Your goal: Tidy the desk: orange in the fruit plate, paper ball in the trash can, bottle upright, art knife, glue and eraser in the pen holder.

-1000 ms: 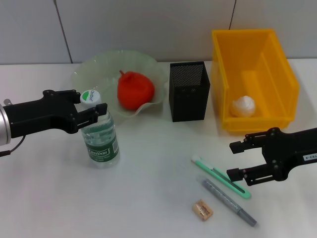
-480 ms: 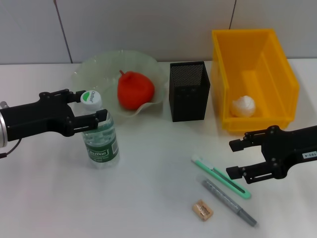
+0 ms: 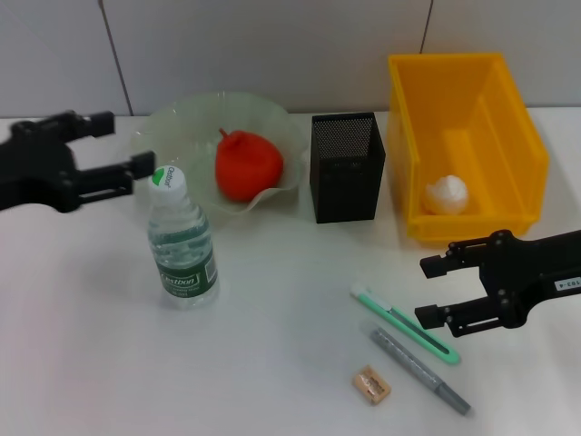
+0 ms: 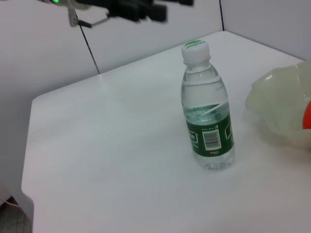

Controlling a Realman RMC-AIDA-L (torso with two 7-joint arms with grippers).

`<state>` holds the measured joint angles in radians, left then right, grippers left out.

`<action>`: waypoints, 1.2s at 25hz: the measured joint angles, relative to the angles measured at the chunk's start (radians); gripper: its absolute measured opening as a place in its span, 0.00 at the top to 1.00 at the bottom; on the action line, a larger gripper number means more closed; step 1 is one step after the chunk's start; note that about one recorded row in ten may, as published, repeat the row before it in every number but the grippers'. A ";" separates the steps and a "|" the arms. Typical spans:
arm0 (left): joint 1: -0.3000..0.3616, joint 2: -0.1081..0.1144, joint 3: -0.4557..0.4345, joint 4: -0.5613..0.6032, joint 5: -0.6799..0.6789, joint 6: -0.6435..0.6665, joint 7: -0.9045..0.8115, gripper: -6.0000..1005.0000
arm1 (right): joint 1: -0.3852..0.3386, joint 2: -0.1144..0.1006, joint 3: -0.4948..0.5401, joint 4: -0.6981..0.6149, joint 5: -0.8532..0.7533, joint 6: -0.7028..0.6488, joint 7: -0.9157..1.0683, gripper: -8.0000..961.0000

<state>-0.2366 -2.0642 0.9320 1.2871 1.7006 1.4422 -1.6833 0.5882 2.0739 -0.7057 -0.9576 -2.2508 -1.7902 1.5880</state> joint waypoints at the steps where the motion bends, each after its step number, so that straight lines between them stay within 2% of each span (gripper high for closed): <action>1: -0.001 0.002 -0.049 0.004 -0.013 0.054 -0.005 0.19 | 0.001 0.000 0.000 -0.002 0.000 -0.001 0.002 0.21; 4: -0.011 0.012 -0.177 -0.017 -0.034 0.214 -0.005 0.19 | 0.009 0.000 0.000 -0.008 0.000 -0.005 0.011 0.21; 7: -0.013 0.035 -0.284 -0.085 -0.035 0.369 0.028 0.19 | 0.028 0.001 -0.004 -0.016 0.000 -0.016 0.042 0.21; 10: 0.005 0.070 -0.309 -0.177 -0.027 0.496 0.102 0.19 | 0.048 0.000 -0.032 -0.058 0.001 -0.030 0.086 0.21; 12: 0.027 0.084 -0.302 -0.230 -0.013 0.515 0.153 0.19 | 0.064 0.001 -0.087 -0.108 0.001 -0.034 0.139 0.21; 14: 0.045 0.089 -0.298 -0.270 0.016 0.518 0.207 0.19 | 0.084 0.001 -0.157 -0.155 0.000 -0.035 0.195 0.21; 16: 0.059 0.083 -0.298 -0.299 0.056 0.519 0.259 0.19 | 0.111 0.000 -0.245 -0.207 -0.013 -0.035 0.254 0.21; 23: 0.074 0.041 -0.303 -0.340 0.164 0.512 0.386 0.19 | 0.255 0.003 -0.578 -0.361 -0.165 -0.019 0.455 0.21; 27: 0.071 0.031 -0.304 -0.387 0.195 0.503 0.418 0.19 | 0.351 0.006 -0.700 -0.354 -0.236 -0.003 0.544 0.21; 30: 0.072 0.029 -0.306 -0.420 0.198 0.495 0.434 0.19 | 0.416 0.010 -0.762 -0.297 -0.293 0.025 0.616 0.21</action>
<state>-0.1645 -2.0351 0.6264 0.8675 1.8990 1.9368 -1.2496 1.0046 2.0835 -1.4680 -1.2545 -2.5443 -1.7657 2.2043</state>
